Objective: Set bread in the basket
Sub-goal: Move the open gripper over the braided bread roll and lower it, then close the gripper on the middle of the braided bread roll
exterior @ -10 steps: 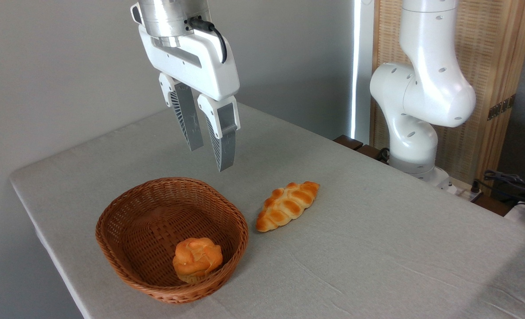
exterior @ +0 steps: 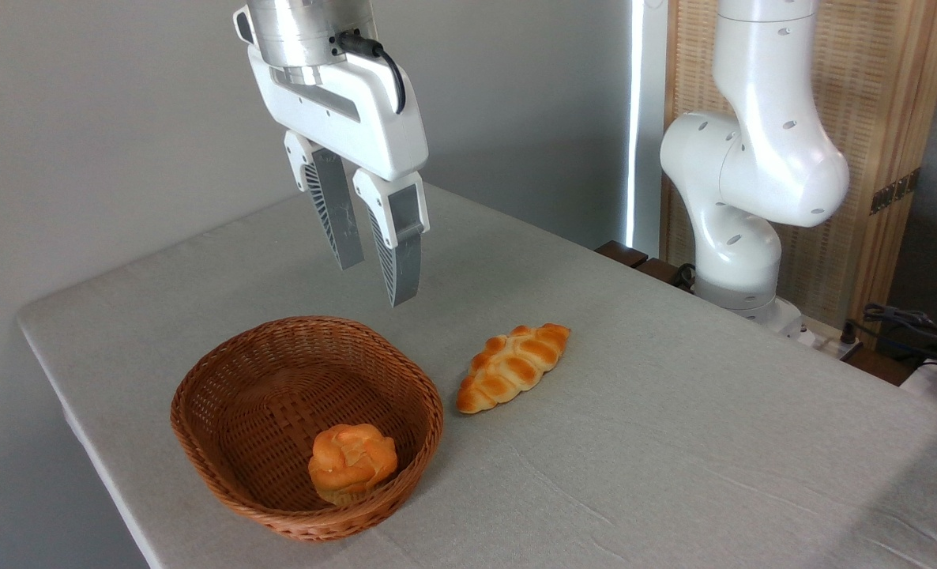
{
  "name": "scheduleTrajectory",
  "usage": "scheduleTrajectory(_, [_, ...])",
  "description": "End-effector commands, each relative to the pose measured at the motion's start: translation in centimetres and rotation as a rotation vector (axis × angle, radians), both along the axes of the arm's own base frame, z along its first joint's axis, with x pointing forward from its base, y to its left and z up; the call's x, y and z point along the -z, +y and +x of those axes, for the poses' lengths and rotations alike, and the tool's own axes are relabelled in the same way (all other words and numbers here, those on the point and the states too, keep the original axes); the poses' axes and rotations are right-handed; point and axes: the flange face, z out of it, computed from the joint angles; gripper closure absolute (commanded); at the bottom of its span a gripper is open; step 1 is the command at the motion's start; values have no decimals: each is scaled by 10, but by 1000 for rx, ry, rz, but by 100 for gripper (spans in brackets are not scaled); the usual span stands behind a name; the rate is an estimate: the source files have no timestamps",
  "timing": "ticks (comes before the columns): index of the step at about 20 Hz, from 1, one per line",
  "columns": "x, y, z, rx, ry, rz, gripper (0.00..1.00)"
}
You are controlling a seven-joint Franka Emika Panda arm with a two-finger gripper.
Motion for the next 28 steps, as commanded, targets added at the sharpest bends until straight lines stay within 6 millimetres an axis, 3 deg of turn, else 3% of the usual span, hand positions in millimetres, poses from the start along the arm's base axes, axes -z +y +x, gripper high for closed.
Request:
scheduleTrajectory(1, [12,-6,-26,7,42,-3,0])
scheduleTrajectory(5, [42,-13,-70,27,108,-1,0])
scheduleTrajectory(8, [83,-19,-97,43,146,2,0])
scheduleTrajectory(12, [145,-19,-107,40,105,4,0])
scheduleTrajectory(14, [161,-16,-110,47,99,13,0])
scheduleTrajectory(20, [189,-12,-116,53,123,44,0])
scheduleTrajectory(28, [206,-12,-121,56,143,47,1])
